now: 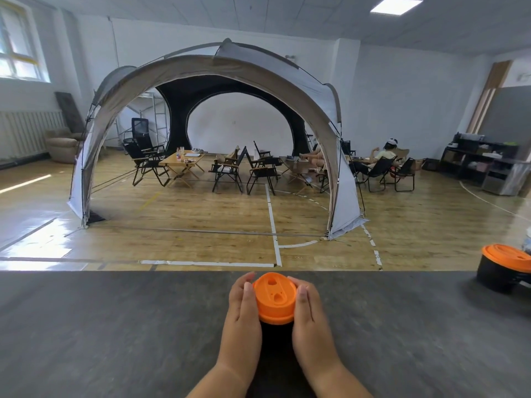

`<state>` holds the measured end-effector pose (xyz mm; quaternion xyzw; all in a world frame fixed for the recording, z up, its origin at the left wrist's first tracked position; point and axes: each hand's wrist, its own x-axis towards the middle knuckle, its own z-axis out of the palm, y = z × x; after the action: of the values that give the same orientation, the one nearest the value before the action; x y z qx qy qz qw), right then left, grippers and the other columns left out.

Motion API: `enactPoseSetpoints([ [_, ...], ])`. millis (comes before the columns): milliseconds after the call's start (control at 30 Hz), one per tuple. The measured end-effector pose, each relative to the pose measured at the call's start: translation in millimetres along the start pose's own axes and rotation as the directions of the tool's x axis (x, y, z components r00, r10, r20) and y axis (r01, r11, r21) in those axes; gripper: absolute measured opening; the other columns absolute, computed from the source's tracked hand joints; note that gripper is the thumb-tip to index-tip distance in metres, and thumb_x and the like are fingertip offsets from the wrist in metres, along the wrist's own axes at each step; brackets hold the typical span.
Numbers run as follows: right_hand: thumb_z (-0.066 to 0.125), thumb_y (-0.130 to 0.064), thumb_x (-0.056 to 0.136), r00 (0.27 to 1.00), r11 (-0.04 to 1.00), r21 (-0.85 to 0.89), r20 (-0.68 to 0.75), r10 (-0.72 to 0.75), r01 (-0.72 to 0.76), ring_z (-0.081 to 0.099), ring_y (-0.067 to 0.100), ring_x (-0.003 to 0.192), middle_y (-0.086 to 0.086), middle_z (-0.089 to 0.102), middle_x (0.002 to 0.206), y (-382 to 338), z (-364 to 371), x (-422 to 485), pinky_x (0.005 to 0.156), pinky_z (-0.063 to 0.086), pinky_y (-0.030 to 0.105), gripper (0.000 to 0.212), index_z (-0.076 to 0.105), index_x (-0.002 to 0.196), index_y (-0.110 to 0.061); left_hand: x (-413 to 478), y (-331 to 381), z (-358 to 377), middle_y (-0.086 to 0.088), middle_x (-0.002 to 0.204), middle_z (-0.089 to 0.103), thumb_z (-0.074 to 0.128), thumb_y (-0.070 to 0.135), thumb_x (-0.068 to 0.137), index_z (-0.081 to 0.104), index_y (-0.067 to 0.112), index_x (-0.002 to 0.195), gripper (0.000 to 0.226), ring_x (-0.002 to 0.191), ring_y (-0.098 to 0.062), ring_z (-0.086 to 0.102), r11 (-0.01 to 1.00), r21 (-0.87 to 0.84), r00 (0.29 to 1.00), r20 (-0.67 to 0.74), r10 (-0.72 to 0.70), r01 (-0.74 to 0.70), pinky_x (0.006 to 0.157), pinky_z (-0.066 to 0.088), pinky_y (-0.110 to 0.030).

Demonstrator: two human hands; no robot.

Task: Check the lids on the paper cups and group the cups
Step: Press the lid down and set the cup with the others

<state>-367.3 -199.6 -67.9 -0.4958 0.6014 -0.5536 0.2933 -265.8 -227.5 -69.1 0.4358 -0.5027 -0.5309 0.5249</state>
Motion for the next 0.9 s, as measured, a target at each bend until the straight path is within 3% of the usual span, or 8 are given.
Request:
enactPoseSetpoints([
  [133,0.020,-0.054,0.091,1.000,0.999,0.042,0.019,0.001,-0.002,0.054,-0.014,0.099,-0.018,0.058,0.109,-2,-2,0,0.077,0.038,0.000,0.037,0.049,0.113,-0.042,-1,0,1,0.009,0.114,0.061,0.029,0.040,0.102,0.050,0.037,0.123,0.030,0.107,-0.004,0.056,1.000,-0.005,1.000,-0.004,0.010,-0.010,0.079,0.040,-0.013],
  [233,0.020,-0.083,0.082,0.995,1.000,-0.005,0.095,-0.022,0.022,0.044,-0.014,0.114,-0.032,0.043,0.124,-1,2,-5,0.086,0.036,0.002,0.060,0.031,0.131,-0.050,-2,2,1,0.007,0.110,0.061,0.032,0.036,0.102,0.052,0.035,0.119,0.027,0.103,-0.007,0.059,0.999,-0.041,1.000,-0.007,0.002,-0.002,0.075,0.044,-0.013],
  [300,0.029,-0.088,0.072,0.995,0.995,-0.085,0.092,-0.044,0.052,0.043,-0.007,0.119,-0.027,0.039,0.128,0,4,-6,0.097,0.037,0.011,0.072,0.022,0.133,-0.051,0,3,-1,0.006,0.113,0.061,0.033,0.041,0.101,0.053,0.039,0.118,0.026,0.105,-0.011,0.059,0.998,-0.059,0.999,0.004,-0.037,0.037,0.088,0.048,-0.023],
  [467,0.048,-0.058,0.090,0.998,0.999,0.034,0.052,0.031,-0.033,0.057,0.003,0.095,-0.008,0.055,0.106,-9,-5,-2,0.075,0.045,0.013,0.033,0.041,0.109,-0.031,7,2,-9,0.005,0.122,0.060,0.039,0.048,0.097,0.057,0.043,0.115,0.026,0.116,-0.014,0.056,0.985,-0.114,0.991,0.044,-0.124,0.128,0.108,0.040,-0.041],
  [600,0.040,-0.041,0.098,0.997,0.999,0.031,0.077,0.026,-0.028,0.057,-0.004,0.098,-0.013,0.058,0.108,-7,-8,3,0.076,0.043,0.006,0.017,0.050,0.109,-0.035,6,2,-8,0.006,0.117,0.063,0.038,0.045,0.099,0.057,0.042,0.111,0.023,0.112,-0.011,0.058,0.987,-0.068,0.986,0.086,-0.140,0.146,0.105,0.042,-0.035],
  [700,0.031,-0.053,0.090,0.997,1.000,-0.004,0.079,0.015,-0.014,0.050,-0.011,0.109,-0.023,0.054,0.118,-7,-8,5,0.081,0.037,0.000,0.034,0.048,0.118,-0.043,6,3,-8,0.007,0.116,0.063,0.035,0.046,0.099,0.054,0.040,0.116,0.026,0.110,-0.009,0.058,0.993,-0.032,0.991,0.074,-0.113,0.115,0.099,0.043,-0.028],
  [833,0.029,-0.069,0.087,0.998,1.000,-0.015,0.061,0.022,-0.021,0.044,-0.004,0.116,-0.024,0.042,0.125,-7,-3,-4,0.085,0.034,0.007,0.056,0.027,0.135,-0.042,5,5,-7,0.006,0.111,0.063,0.034,0.039,0.101,0.052,0.032,0.121,0.028,0.100,-0.003,0.060,0.997,-0.029,0.995,0.075,-0.071,0.073,0.074,0.045,-0.011],
  [900,0.041,-0.070,0.081,0.999,0.999,-0.048,0.041,0.004,-0.002,0.050,-0.003,0.107,-0.023,0.044,0.117,-9,-2,-6,0.080,0.038,0.008,0.059,0.027,0.128,-0.038,5,4,-7,0.003,0.114,0.064,0.036,0.044,0.099,0.054,0.035,0.119,0.029,0.104,-0.008,0.060,0.994,-0.051,0.990,0.108,-0.092,0.098,0.085,0.047,-0.018],
])
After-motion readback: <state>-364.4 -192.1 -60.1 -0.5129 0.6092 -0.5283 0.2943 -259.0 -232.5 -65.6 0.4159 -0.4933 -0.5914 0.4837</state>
